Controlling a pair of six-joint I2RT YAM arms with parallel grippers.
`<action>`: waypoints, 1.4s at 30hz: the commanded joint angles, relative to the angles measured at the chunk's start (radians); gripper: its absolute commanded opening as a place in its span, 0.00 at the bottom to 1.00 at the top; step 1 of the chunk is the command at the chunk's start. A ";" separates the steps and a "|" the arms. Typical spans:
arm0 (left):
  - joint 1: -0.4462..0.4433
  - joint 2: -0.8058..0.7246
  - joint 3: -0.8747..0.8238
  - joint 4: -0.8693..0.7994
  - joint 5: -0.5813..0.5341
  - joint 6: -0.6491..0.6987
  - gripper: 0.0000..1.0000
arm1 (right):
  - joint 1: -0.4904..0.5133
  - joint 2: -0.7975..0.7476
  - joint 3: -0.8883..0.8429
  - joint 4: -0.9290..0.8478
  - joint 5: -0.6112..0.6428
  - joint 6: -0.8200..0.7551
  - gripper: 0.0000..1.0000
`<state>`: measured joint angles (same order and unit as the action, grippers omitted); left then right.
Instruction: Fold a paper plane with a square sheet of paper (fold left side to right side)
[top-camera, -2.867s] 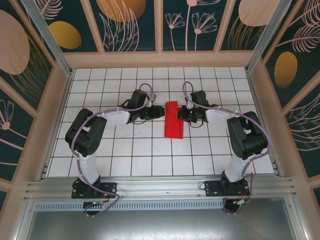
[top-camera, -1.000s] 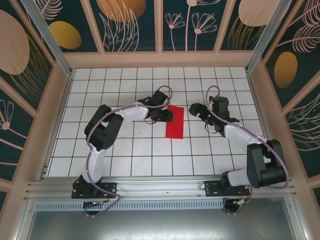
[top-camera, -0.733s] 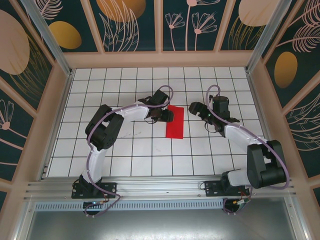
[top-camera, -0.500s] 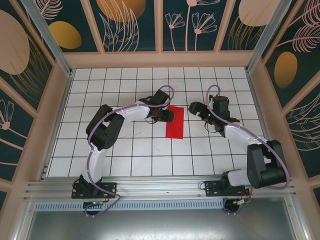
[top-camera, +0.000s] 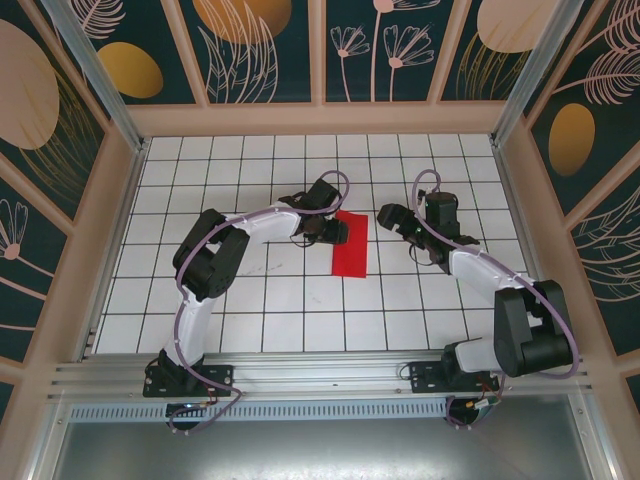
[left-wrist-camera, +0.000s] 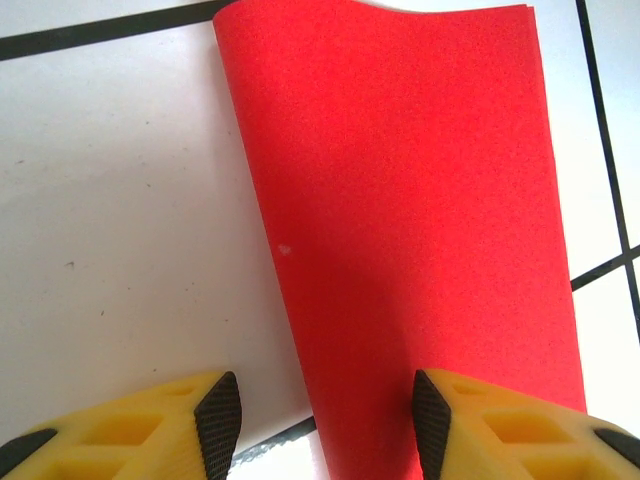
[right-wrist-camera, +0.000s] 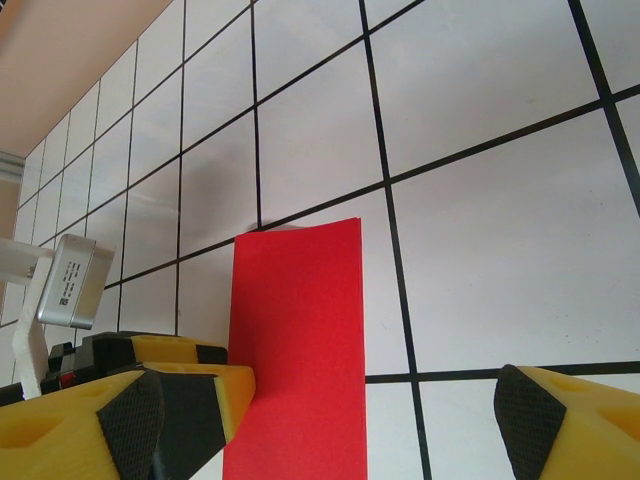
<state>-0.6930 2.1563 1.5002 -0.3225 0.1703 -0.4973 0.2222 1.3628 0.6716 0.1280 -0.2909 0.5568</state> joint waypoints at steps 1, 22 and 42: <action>-0.026 0.092 -0.004 0.005 0.029 0.014 0.53 | -0.005 -0.006 -0.015 0.024 -0.022 0.000 0.89; -0.030 0.109 0.008 -0.006 0.032 0.014 0.54 | -0.005 0.004 -0.015 0.018 -0.033 -0.003 0.89; -0.034 0.120 0.026 -0.028 0.024 0.031 0.55 | -0.002 0.027 -0.007 0.010 -0.045 -0.009 0.89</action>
<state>-0.6960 2.1742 1.5375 -0.3660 0.1665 -0.4885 0.2222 1.3773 0.6716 0.1276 -0.3164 0.5564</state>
